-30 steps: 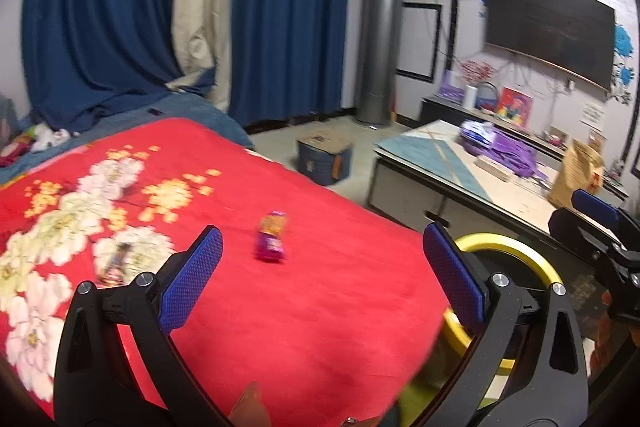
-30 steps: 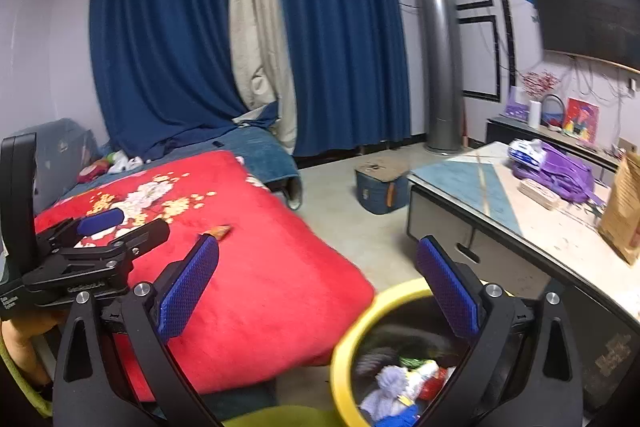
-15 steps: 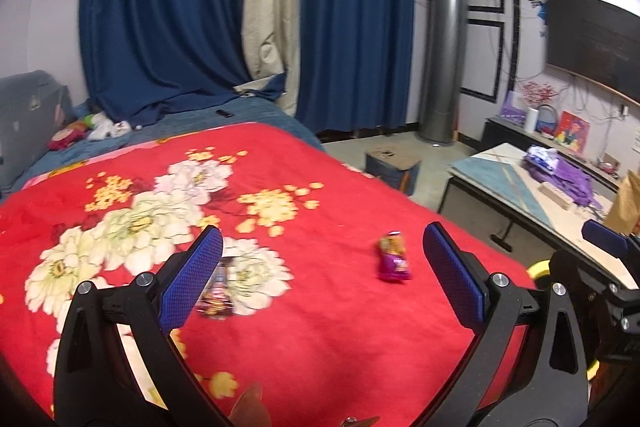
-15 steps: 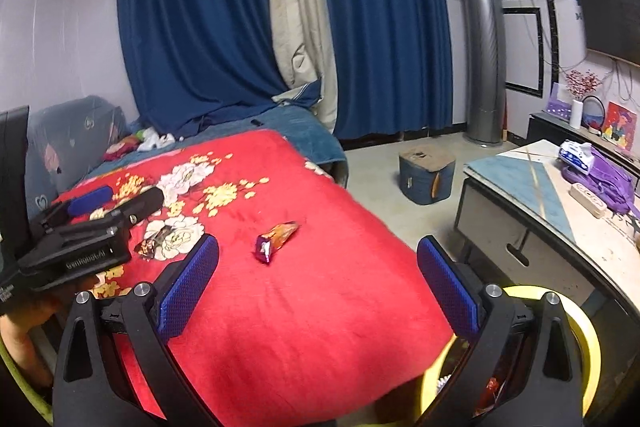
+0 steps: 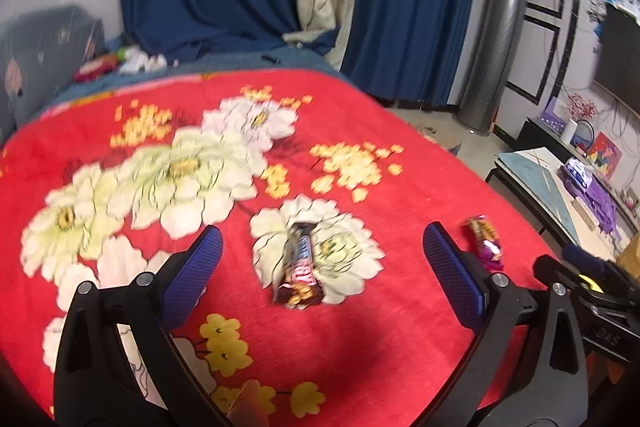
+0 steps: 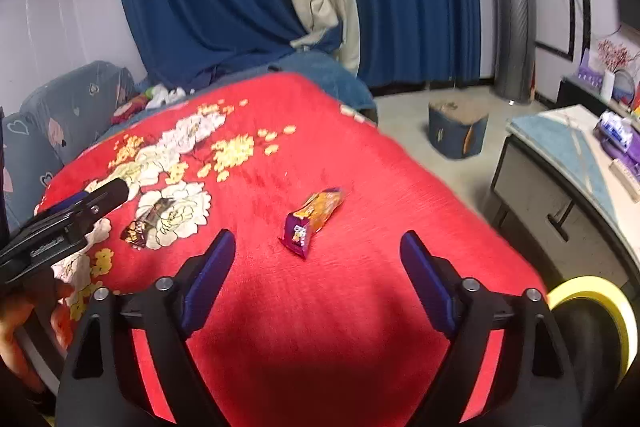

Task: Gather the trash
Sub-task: 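Move both tools back over the remaining candy wrappers on the bed, then grasp the chocolate bar with the left tool while the right tool grasps the orange wrapper, then carry the chocolate bar in the left tool and orange wrapper in the right tool to the bin, then open both tools over the bin to drop the bar and wrapper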

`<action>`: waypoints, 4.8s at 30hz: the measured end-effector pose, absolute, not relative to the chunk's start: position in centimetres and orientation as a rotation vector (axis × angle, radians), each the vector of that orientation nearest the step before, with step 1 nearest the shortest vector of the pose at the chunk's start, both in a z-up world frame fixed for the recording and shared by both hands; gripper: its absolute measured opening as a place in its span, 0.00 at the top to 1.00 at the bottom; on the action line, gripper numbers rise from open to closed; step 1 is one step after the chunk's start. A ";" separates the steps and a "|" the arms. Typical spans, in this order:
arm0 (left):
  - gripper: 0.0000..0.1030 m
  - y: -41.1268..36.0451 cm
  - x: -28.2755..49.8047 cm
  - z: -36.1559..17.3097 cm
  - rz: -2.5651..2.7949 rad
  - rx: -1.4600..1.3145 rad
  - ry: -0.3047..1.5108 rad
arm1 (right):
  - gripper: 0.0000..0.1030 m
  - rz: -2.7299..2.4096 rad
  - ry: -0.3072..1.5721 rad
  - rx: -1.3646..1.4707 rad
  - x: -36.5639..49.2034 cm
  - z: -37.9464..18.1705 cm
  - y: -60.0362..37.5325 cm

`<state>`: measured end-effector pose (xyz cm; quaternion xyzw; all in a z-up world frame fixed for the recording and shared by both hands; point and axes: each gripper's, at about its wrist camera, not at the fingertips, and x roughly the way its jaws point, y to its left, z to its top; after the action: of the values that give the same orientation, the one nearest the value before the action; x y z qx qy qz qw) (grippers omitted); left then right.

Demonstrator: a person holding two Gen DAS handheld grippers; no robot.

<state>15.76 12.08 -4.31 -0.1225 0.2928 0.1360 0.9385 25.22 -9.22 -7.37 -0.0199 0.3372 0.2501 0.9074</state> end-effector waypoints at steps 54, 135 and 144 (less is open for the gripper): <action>0.86 -0.1 15.5 -3.7 -0.210 -0.261 0.649 | 0.81 0.489 0.698 0.025 20.0 -5.9 -22.0; 0.64 -23.4 18.5 -6.9 -0.684 0.037 0.751 | 0.53 0.076 0.720 0.181 13.8 -10.9 -42.0; 0.37 -22.0 18.5 -6.4 -0.643 -0.006 0.744 | 0.43 0.070 0.707 0.160 13.5 -10.4 -41.6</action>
<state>18.53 -21.98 -6.38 -0.0030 0.3570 -0.3087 0.8816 13.54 -41.62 -10.43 0.0781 0.3459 0.0344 0.9344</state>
